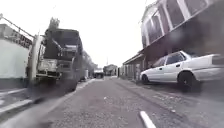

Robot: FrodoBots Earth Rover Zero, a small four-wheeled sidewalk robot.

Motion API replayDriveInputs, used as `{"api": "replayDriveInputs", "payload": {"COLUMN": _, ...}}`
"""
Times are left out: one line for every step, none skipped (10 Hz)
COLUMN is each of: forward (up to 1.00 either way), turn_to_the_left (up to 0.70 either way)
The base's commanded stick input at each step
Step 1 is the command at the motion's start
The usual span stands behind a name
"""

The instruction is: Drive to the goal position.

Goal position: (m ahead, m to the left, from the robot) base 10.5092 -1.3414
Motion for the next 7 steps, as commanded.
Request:
{"api": "replayDriveInputs", "payload": {"forward": 0.5, "turn_to_the_left": 0.0}}
{"api": "replayDriveInputs", "payload": {"forward": 0.5, "turn_to_the_left": 0.0}}
{"api": "replayDriveInputs", "payload": {"forward": 0.5, "turn_to_the_left": 0.0}}
{"api": "replayDriveInputs", "payload": {"forward": 0.5, "turn_to_the_left": 0.0}}
{"api": "replayDriveInputs", "payload": {"forward": 0.5, "turn_to_the_left": 0.0}}
{"api": "replayDriveInputs", "payload": {"forward": 0.5, "turn_to_the_left": 0.0}}
{"api": "replayDriveInputs", "payload": {"forward": 0.5, "turn_to_the_left": 0.0}}
